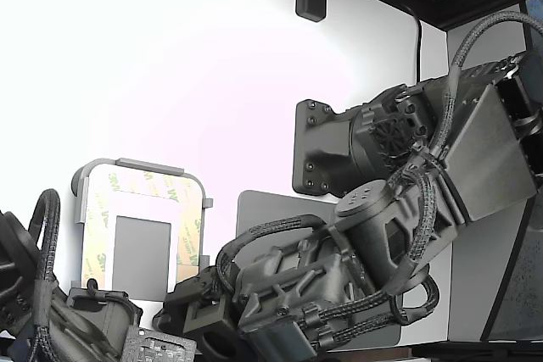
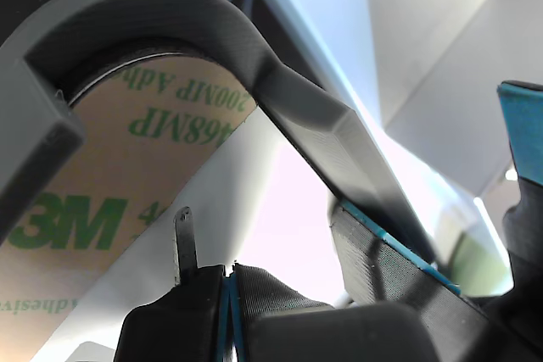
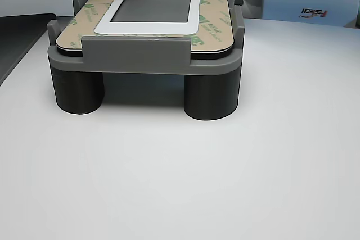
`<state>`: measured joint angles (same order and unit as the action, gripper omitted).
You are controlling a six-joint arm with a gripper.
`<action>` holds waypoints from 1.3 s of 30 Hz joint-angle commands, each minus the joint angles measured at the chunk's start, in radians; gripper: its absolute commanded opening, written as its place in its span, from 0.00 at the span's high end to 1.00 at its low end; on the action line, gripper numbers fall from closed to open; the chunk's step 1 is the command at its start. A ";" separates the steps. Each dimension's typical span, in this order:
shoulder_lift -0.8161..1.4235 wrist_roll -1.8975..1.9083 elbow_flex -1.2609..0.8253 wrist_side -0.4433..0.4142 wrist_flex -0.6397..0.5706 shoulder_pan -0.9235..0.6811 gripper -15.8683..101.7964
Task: Peel off protective film from adhesive tape.
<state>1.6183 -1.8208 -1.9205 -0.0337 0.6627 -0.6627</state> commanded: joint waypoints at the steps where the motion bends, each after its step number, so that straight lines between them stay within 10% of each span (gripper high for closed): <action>1: 0.017 -0.003 0.028 -0.002 -0.009 0.009 0.90; 39: 0.043 -0.002 -0.002 0.000 -0.014 0.005 0.95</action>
<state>1.6306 -1.8254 -1.9512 -0.0337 0.6489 -0.6627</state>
